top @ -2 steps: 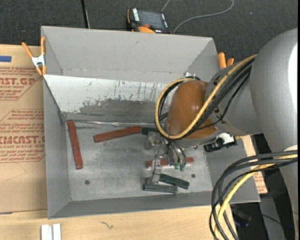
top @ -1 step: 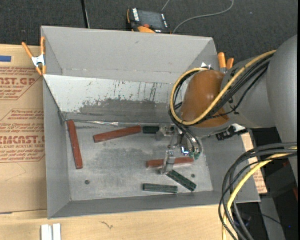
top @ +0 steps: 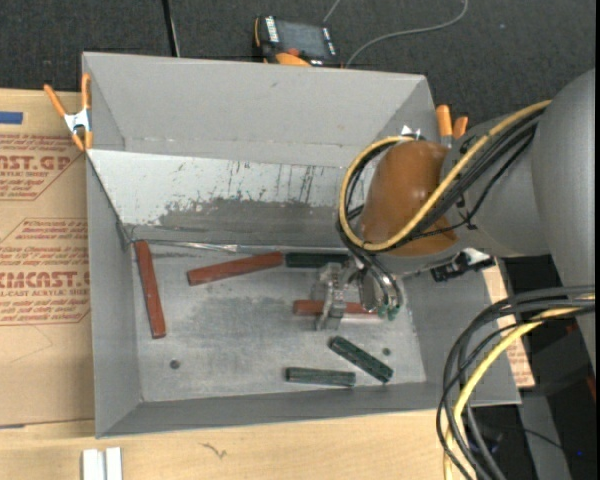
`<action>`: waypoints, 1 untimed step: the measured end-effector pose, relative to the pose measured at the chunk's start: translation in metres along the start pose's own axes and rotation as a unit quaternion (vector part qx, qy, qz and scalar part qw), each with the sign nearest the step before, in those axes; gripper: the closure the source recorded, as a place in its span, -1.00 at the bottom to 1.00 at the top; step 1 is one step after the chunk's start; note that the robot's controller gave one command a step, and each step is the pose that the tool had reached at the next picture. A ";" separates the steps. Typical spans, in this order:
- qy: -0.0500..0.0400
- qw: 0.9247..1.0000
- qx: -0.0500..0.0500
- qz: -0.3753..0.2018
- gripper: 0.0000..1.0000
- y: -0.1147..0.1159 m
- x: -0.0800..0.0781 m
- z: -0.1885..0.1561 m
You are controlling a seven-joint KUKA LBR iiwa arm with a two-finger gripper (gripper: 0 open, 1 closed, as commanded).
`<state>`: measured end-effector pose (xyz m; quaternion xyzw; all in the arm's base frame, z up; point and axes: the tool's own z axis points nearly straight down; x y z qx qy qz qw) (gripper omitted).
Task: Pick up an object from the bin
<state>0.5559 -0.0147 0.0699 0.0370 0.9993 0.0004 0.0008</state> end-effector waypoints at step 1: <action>-0.005 0.992 0.000 -0.123 1.00 0.019 -0.004 -0.264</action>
Offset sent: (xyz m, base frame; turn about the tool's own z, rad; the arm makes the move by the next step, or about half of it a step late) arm 0.0032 0.0169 0.2589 -0.2459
